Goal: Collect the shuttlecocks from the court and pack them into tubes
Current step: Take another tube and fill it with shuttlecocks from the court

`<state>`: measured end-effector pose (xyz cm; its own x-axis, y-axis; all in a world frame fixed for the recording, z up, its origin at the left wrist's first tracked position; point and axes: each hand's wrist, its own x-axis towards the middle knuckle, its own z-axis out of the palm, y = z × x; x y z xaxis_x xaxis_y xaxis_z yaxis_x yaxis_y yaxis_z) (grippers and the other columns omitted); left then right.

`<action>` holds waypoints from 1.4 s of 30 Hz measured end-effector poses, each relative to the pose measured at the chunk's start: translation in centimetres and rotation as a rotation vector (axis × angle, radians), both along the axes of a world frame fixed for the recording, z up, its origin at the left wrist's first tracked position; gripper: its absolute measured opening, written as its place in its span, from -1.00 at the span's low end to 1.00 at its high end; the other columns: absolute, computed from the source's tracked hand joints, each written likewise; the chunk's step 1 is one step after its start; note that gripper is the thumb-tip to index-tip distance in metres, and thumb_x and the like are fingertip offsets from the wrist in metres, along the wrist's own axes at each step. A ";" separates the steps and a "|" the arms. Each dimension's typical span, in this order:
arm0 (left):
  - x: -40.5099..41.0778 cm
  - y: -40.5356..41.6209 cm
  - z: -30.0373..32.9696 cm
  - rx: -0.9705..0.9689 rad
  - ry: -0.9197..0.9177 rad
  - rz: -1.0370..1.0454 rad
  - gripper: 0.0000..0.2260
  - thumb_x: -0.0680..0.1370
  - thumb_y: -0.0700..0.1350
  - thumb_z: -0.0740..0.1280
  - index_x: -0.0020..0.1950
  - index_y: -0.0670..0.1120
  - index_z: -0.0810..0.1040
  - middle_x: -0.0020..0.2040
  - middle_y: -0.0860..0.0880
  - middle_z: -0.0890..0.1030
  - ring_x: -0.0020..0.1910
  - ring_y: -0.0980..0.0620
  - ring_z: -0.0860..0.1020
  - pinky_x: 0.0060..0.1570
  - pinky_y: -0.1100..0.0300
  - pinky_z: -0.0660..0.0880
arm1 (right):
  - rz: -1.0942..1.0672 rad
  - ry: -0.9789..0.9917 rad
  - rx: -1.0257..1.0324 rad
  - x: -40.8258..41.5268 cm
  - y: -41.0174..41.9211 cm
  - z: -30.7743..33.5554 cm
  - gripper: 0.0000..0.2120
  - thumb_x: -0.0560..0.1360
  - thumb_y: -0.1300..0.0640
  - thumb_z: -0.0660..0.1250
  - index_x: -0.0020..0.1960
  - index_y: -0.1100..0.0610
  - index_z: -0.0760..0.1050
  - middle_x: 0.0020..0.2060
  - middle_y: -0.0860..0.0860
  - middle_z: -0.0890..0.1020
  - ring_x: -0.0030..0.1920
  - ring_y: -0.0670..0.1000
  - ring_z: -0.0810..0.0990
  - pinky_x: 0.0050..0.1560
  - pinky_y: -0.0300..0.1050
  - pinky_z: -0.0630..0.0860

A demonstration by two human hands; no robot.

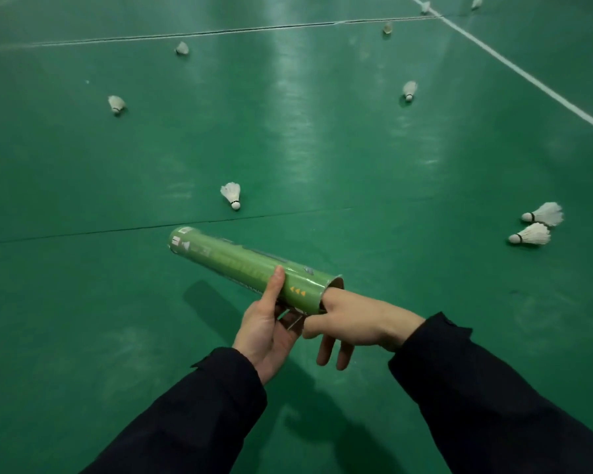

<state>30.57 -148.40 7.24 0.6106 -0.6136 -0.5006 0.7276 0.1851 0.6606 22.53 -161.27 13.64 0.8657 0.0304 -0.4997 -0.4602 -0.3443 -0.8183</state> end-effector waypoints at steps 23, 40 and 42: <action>22.6 7.1 9.8 -0.072 0.164 0.366 -0.39 0.44 0.11 0.49 0.38 -0.21 0.53 0.22 -0.20 0.68 0.08 -0.12 0.68 -0.15 0.09 0.68 | -0.300 -0.240 -0.031 20.4 2.2 10.5 -0.77 0.60 0.24 0.36 0.24 0.08 0.55 0.05 0.18 0.70 -0.21 -0.01 0.69 -0.21 -0.15 0.58; 37.1 -0.9 -0.5 0.132 0.162 0.600 -0.46 0.49 0.11 0.44 0.34 -0.21 0.56 0.20 -0.18 0.71 0.21 -0.10 0.68 0.16 0.04 0.60 | -0.013 -0.169 -0.466 49.0 -8.8 -14.4 -0.55 0.60 0.12 0.27 0.49 0.09 0.41 0.43 0.05 0.53 0.38 0.11 0.52 0.37 -0.01 0.44; 38.3 -1.7 -1.1 0.137 0.171 0.620 -0.49 0.49 0.11 0.43 0.31 -0.20 0.59 0.18 -0.18 0.72 0.19 -0.10 0.68 0.16 0.04 0.59 | 0.075 -0.140 -0.488 51.2 -9.6 -17.7 -0.45 0.61 0.13 0.28 0.58 0.10 0.27 0.54 0.09 0.39 0.50 0.11 0.39 0.49 0.02 0.34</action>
<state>68.85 -150.12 6.18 0.7355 -0.0978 -0.6704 0.6100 0.5263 0.5924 73.71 -170.88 -4.04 0.9299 -0.1129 -0.3501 -0.3167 -0.7298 -0.6058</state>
